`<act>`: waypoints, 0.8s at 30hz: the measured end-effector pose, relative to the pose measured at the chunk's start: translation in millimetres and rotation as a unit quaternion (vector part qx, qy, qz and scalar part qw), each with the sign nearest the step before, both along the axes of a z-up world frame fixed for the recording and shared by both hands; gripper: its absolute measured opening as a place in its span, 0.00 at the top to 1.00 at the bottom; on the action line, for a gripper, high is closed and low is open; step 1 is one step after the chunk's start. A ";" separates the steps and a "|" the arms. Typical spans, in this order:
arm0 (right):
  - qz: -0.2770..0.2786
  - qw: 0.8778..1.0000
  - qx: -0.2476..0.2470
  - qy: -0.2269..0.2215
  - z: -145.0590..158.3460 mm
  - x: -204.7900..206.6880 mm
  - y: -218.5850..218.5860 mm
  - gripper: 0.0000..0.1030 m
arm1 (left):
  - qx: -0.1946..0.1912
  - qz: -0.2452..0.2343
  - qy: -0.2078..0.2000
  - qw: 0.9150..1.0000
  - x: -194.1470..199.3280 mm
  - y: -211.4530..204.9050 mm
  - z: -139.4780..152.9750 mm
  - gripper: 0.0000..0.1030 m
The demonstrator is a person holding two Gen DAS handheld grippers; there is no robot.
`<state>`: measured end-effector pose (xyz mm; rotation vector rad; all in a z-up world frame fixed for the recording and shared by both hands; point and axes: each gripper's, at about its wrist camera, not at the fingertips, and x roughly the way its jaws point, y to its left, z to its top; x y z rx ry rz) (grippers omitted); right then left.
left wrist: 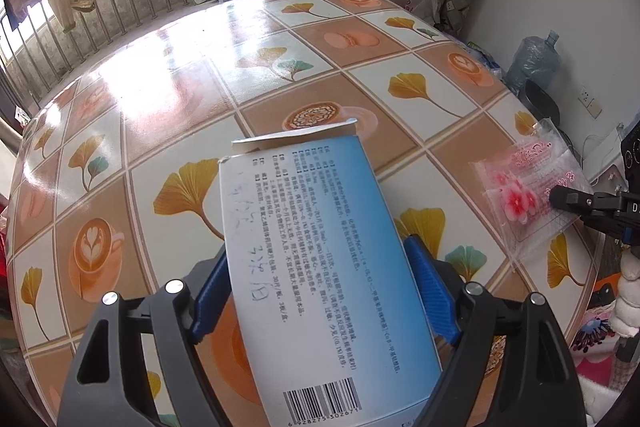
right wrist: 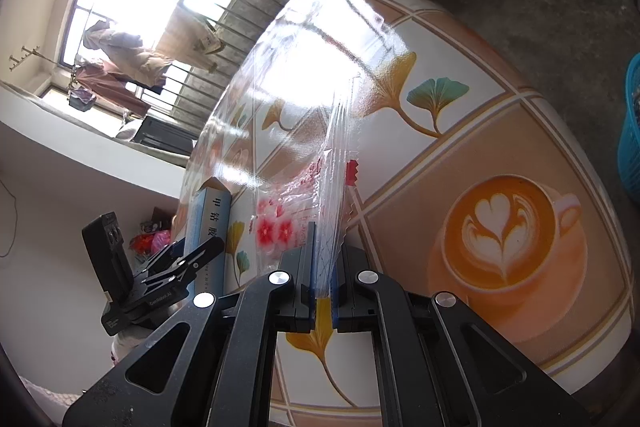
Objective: Collect trash
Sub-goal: 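Lift the box with the left tool while the right tool holds the bag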
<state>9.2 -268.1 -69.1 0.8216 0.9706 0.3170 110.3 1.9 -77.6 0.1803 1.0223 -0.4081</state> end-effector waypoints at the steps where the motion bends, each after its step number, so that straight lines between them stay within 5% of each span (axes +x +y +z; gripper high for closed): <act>1: 0.000 1.000 -0.001 0.000 -0.2 0.2 0.6 0.97 | 0.001 0.001 0.000 1.000 -0.6 -0.2 0.1 0.23; 24: -0.004 1.000 0.003 -0.002 -1.0 -1.2 -1.7 0.97 | -0.016 0.009 0.010 1.000 2.7 4.7 2.3 0.25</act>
